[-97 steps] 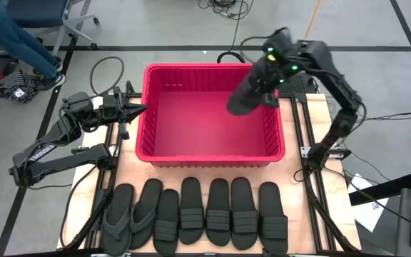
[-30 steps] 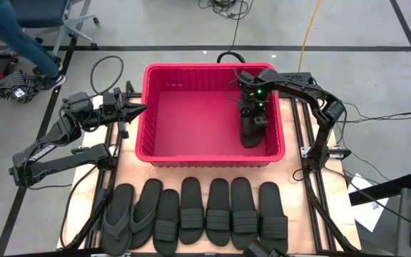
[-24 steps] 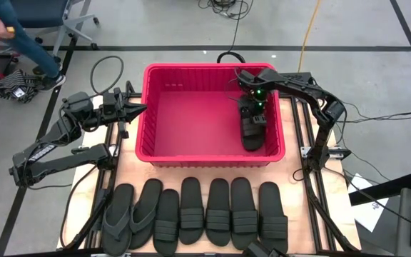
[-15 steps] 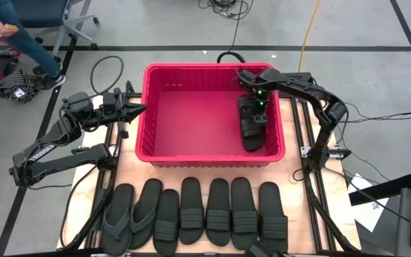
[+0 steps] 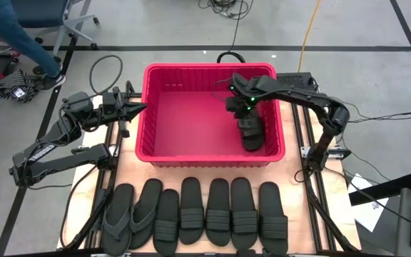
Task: Pick and place slides into bin
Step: Put the black slide into the red bin
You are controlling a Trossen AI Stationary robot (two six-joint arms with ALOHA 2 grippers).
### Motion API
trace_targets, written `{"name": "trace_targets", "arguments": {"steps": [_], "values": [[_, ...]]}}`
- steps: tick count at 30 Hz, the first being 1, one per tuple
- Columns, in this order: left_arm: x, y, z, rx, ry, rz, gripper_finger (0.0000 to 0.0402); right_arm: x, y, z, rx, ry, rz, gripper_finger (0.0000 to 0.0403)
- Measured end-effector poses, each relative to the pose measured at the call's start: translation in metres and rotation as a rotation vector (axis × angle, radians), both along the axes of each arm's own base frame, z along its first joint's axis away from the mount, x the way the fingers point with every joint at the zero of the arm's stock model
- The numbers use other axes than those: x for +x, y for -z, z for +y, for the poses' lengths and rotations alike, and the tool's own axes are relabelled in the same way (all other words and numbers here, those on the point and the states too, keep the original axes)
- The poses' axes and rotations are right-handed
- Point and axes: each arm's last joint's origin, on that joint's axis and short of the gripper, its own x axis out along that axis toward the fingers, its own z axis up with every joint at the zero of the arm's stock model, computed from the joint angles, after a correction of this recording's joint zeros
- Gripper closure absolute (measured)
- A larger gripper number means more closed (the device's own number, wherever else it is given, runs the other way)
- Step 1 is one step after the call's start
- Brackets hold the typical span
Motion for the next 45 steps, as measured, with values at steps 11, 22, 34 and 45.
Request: {"name": "trace_targets", "arguments": {"steps": [11,22,34,45], "values": [[0.0,0.0,0.0,-0.036,-0.004,-0.011,0.0378,0.014,0.048,-0.005,0.095,0.018,0.157,0.0402],[0.0,0.0,0.0,-0.052,-0.001,-0.016,0.0378,0.006,0.071,-0.013,0.073,0.104,0.361,0.0402],[0.0,0.0,0.0,-0.054,0.0,-0.017,0.0378,-0.001,0.073,-0.032,-0.035,0.319,0.382,0.0403],[0.0,0.0,0.0,-0.079,-0.001,-0.025,0.0378,0.001,0.048,-0.015,-0.011,0.174,0.285,0.0403]]}}
